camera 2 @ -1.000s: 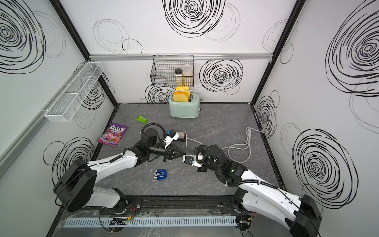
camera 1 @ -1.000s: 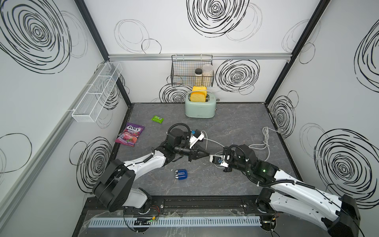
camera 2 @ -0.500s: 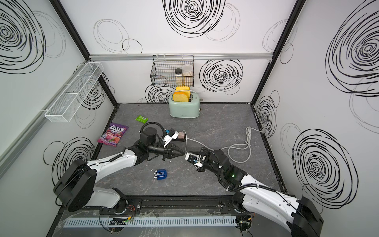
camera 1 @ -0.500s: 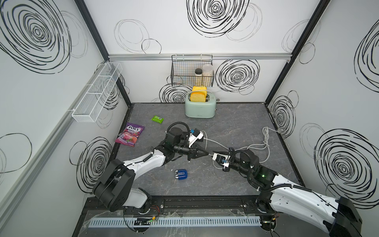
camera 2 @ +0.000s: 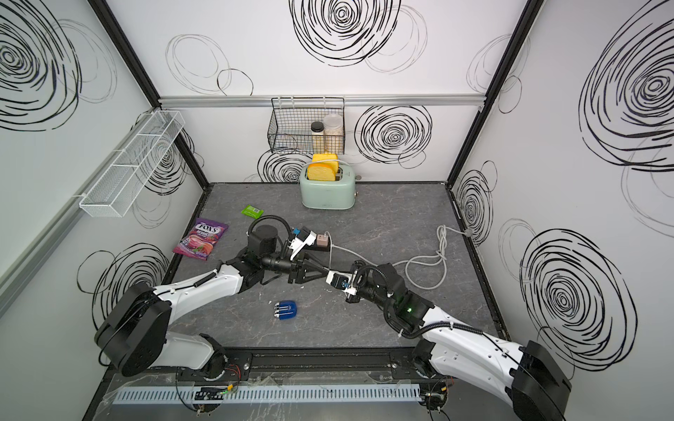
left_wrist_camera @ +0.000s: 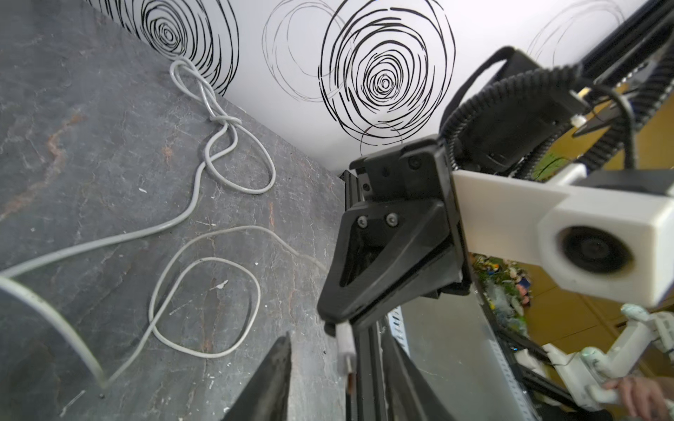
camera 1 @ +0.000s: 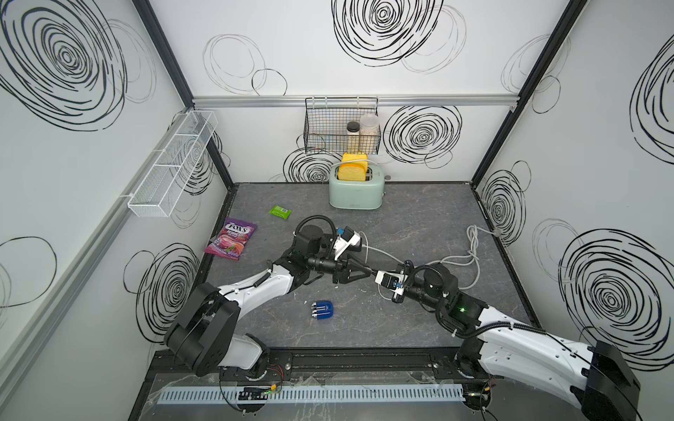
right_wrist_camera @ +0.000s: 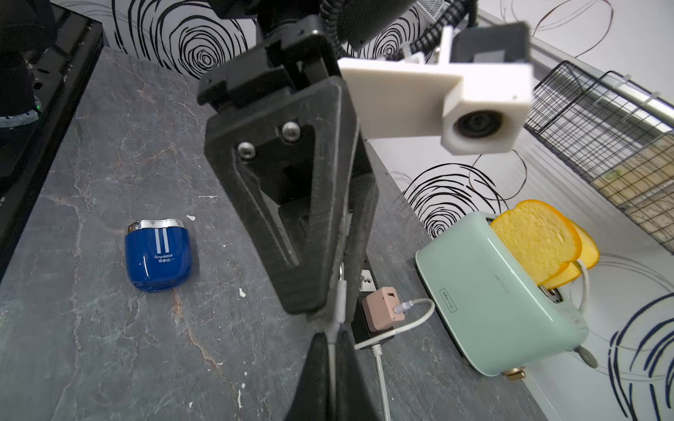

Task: Charge the electric shaver
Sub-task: Pick up the charging cable from the center of the board.

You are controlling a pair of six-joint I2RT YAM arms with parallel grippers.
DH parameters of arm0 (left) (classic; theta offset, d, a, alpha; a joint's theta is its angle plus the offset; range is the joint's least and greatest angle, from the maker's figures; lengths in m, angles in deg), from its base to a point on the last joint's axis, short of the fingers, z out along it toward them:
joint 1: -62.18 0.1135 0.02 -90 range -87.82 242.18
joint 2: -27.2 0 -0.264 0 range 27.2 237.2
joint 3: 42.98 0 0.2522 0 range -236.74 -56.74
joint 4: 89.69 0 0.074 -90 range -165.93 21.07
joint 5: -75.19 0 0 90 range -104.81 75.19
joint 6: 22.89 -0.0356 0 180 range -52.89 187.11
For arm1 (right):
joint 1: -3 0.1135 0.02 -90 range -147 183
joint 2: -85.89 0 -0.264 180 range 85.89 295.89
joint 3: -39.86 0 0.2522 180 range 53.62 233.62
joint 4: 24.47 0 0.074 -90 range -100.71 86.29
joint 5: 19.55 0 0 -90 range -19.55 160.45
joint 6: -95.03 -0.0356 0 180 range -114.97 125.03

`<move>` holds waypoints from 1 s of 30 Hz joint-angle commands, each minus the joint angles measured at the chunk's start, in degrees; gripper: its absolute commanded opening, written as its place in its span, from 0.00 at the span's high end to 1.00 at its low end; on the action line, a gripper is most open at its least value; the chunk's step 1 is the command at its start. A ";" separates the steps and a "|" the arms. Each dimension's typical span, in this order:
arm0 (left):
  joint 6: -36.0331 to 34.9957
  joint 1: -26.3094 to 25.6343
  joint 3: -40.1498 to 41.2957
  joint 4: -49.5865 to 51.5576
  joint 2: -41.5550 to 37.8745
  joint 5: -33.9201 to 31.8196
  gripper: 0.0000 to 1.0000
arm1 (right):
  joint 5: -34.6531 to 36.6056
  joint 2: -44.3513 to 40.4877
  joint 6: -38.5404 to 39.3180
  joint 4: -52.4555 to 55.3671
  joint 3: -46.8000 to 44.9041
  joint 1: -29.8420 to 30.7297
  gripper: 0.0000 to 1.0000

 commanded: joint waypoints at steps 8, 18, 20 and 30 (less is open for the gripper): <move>1.92 2.16 -0.50 -2.90 -2.38 3.38 0.50 | 0.07 -1.22 0.41 0.85 0.03 -0.13 1.00; -1.34 0.33 -2.48 2.02 -0.27 3.47 0.53 | -0.71 0.71 1.19 1.53 1.34 -0.12 1.00; -1.53 0.00 -2.75 1.95 0.05 3.42 0.55 | -0.72 0.89 1.19 1.47 1.44 -0.12 1.00; -2.52 -0.16 -3.11 2.82 0.79 3.81 0.87 | -0.89 -0.21 0.01 -0.15 0.43 -0.16 1.00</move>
